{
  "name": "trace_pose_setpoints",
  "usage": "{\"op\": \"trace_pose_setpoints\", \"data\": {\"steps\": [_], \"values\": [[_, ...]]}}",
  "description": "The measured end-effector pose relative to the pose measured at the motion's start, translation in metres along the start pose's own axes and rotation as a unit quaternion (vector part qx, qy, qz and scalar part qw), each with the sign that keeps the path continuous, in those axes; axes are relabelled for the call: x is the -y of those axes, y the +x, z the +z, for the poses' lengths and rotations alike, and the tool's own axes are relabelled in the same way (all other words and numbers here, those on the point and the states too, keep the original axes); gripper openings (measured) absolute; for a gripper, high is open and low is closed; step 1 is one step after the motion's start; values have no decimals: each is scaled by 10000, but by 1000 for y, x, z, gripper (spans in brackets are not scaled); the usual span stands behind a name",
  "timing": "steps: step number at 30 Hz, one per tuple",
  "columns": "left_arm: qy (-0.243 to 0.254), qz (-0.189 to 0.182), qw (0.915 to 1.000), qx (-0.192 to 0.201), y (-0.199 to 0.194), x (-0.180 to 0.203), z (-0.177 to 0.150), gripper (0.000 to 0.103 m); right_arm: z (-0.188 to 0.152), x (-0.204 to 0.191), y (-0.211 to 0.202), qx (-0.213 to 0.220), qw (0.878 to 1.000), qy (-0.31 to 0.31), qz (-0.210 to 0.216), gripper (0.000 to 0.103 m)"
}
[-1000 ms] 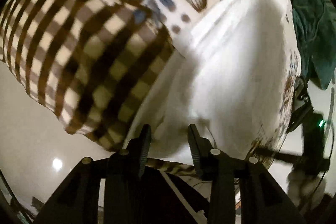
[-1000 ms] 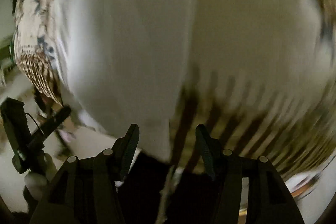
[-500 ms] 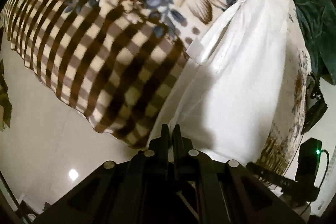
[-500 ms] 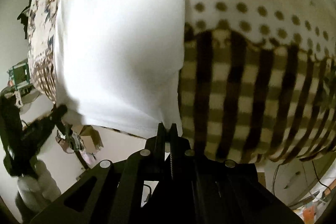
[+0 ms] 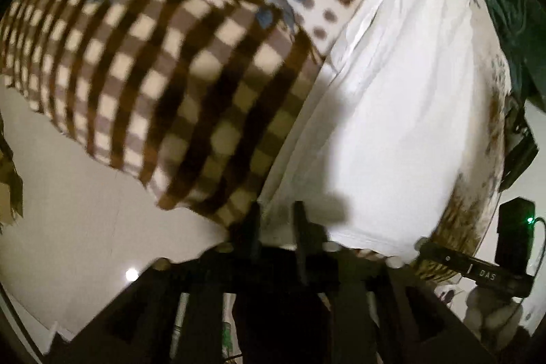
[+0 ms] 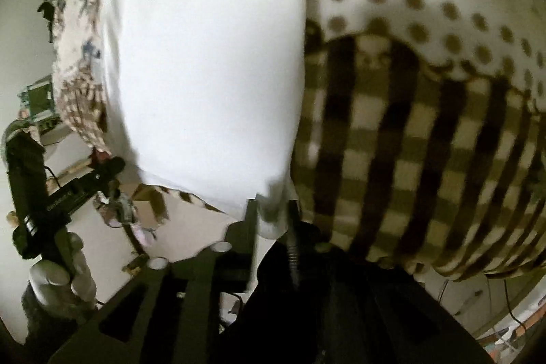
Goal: Fold small clothes
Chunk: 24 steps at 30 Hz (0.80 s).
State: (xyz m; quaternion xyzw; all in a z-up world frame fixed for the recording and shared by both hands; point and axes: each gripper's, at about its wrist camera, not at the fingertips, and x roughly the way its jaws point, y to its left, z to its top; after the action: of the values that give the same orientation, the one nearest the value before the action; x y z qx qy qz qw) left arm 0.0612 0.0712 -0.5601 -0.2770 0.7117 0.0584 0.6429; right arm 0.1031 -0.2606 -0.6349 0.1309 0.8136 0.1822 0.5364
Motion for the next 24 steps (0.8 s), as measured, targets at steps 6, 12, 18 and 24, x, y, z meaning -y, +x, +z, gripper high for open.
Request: {"op": "trace_pose_setpoints", "data": {"steps": [6, 12, 18, 24], "values": [[42, -505, 9963, 692, -59, 42, 37, 53, 18, 18, -74, 630, 9977, 69, 246, 49], [513, -1156, 9824, 1375, -81, 126, 179, 53, 106, 25, -162, 1489, 9885, 180, 203, 49], [1530, -980, 9740, 1355, -39, 228, 347, 53, 249, 30, -229, 2357, 9706, 441, 184, 49], [2062, -648, 9702, 1097, 13, 263, 422, 3, 391, 16, -243, 2645, 9604, 809, 326, 49]]}}
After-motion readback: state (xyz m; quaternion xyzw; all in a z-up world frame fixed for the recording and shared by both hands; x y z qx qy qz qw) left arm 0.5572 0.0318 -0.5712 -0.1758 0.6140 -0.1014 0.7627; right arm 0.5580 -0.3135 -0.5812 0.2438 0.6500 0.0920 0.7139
